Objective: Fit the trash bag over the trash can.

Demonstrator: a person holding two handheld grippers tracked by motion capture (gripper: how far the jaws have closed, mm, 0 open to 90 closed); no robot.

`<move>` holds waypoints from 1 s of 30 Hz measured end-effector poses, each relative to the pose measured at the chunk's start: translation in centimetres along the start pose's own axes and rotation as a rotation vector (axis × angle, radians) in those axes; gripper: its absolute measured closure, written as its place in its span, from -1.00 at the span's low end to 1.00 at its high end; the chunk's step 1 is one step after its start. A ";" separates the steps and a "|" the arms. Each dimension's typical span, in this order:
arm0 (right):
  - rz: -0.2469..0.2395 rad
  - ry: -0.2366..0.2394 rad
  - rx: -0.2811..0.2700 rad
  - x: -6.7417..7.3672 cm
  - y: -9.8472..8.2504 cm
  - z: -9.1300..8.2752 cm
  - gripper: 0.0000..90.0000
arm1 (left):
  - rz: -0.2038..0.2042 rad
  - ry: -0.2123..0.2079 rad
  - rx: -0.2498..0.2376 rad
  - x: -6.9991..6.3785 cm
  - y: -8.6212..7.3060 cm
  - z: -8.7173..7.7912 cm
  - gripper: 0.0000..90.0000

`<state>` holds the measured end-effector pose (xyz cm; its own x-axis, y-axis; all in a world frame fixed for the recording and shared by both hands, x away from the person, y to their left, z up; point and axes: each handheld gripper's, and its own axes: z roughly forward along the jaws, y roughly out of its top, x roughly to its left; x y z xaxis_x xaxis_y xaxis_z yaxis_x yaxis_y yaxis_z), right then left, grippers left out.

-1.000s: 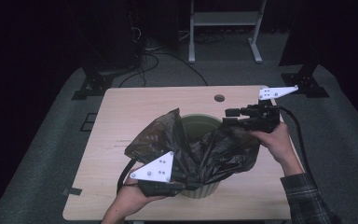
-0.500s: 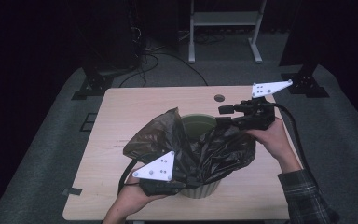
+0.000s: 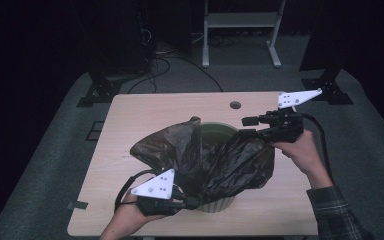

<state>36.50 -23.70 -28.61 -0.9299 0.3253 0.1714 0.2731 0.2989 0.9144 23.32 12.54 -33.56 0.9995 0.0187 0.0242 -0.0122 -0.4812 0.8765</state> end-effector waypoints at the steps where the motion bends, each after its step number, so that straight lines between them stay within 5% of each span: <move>1: 0.002 0.004 0.001 0.0 -0.2 -0.1 0.09 | -0.007 0.018 0.006 0.1 -0.3 -0.5 0.98; 8: 0.006 0.031 -0.017 0.3 -0.6 -0.5 0.10 | -0.058 0.190 0.047 2.3 -2.4 -3.9 0.98; 13: 0.005 0.036 -0.019 0.3 -0.3 0.1 0.09 | -0.086 0.242 0.030 4.3 -3.2 -4.9 0.98; 21: 0.026 0.081 -0.053 -0.8 0.2 2.5 0.03 | -0.081 0.223 0.020 5.6 -3.2 -4.1 0.98; 30: 0.008 0.060 0.026 -1.5 1.2 6.1 0.03 | -0.078 0.222 0.016 5.5 -3.1 -4.2 0.98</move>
<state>39.72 -18.37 -30.02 -0.9406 0.2738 0.2009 0.2860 0.3197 0.9033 28.75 17.80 -34.15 0.9668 0.2475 0.0634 0.0668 -0.4841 0.8724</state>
